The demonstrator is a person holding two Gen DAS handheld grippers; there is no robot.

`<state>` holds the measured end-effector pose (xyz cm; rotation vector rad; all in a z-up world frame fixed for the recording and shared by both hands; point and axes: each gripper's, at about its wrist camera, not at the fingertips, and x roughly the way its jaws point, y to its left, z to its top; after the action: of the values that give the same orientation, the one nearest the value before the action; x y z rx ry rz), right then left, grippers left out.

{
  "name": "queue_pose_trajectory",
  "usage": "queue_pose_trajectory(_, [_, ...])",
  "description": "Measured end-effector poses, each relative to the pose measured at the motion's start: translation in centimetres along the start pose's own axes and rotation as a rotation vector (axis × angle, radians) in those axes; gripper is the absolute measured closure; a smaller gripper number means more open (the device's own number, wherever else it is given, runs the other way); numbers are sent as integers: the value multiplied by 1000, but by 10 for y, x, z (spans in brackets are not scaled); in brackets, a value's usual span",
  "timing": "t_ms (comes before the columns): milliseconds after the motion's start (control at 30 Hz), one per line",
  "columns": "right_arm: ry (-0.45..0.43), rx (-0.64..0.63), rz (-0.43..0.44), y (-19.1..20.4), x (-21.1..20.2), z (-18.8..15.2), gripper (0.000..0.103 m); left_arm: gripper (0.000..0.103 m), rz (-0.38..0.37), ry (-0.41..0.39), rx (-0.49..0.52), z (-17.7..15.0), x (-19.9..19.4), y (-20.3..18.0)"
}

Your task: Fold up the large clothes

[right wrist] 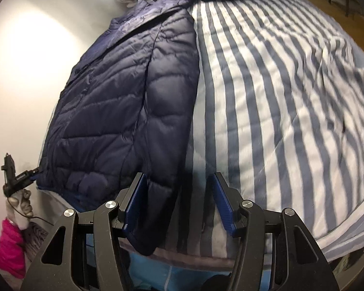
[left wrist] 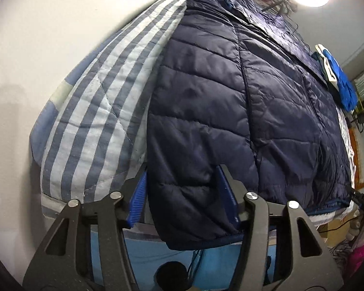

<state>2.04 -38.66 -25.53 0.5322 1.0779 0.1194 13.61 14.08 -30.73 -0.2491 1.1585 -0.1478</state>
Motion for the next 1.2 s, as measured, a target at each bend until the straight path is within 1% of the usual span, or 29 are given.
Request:
queue_pose_trajectory(33, [-2, -3, 5, 1, 0, -1, 48, 54, -3, -1, 4, -1, -1, 0])
queue_pose_trajectory(100, [-1, -7, 24, 3, 1, -2, 48, 73, -19, 0, 9, -2, -2, -1])
queue_pose_trajectory(167, [11, -13, 70, 5, 1, -4, 49, 83, -33, 6, 36, -1, -3, -6])
queue_pose_trajectory(200, [18, -27, 86, 8, 2, -5, 52, 90, -26, 4, 52, -1, -3, -9])
queue_pose_trajectory(233, [23, -40, 94, 10, 4, -5, 62, 92, -21, 0, 68, -1, -3, -13])
queue_pose_trajectory(267, [41, -68, 106, 15, 7, -6, 67, 95, -19, -4, 76, -1, -4, -16])
queue_pose_trajectory(300, [56, -85, 114, 20, 12, -6, 79, 97, -19, -10, 81, 0, -5, -18])
queue_pose_trajectory(333, [64, -100, 123, 23, 14, -6, 90, 97, -22, -20, 81, 1, -6, -20])
queue_pose_trajectory(433, [52, -130, 119, 34, 16, -6, 96, 98, -45, -56, 67, 7, -18, -24])
queue_pose_trajectory(533, [16, -132, 117, 40, 7, 1, 98, 99, -68, -115, 63, 15, -38, -28])
queue_pose_trajectory(633, [-39, -123, 140, 44, -13, 12, 98, 99, -86, -169, 74, 26, -58, -37])
queue_pose_trajectory(700, [-73, -115, 148, 47, -25, 19, 98, 99, -91, -209, 93, 35, -72, -49])
queue_pose_trajectory(833, [-136, -89, 149, 60, -52, 45, 99, 99, -99, -290, 143, 54, -97, -74])
queue_pose_trajectory(933, [-166, -114, 106, 81, -70, 69, 99, 100, -116, -343, 148, 71, -114, -90])
queue_pose_trajectory(1000, [-185, -161, 67, 98, -82, 87, 99, 100, -120, -373, 146, 84, -124, -99])
queue_pose_trajectory(1100, [-242, -233, 14, 114, -100, 104, 99, 100, -105, -415, 149, 101, -136, -109])
queue_pose_trajectory(1200, [-279, -217, 29, 112, -109, 123, 99, 100, -82, -449, 138, 119, -143, -116])
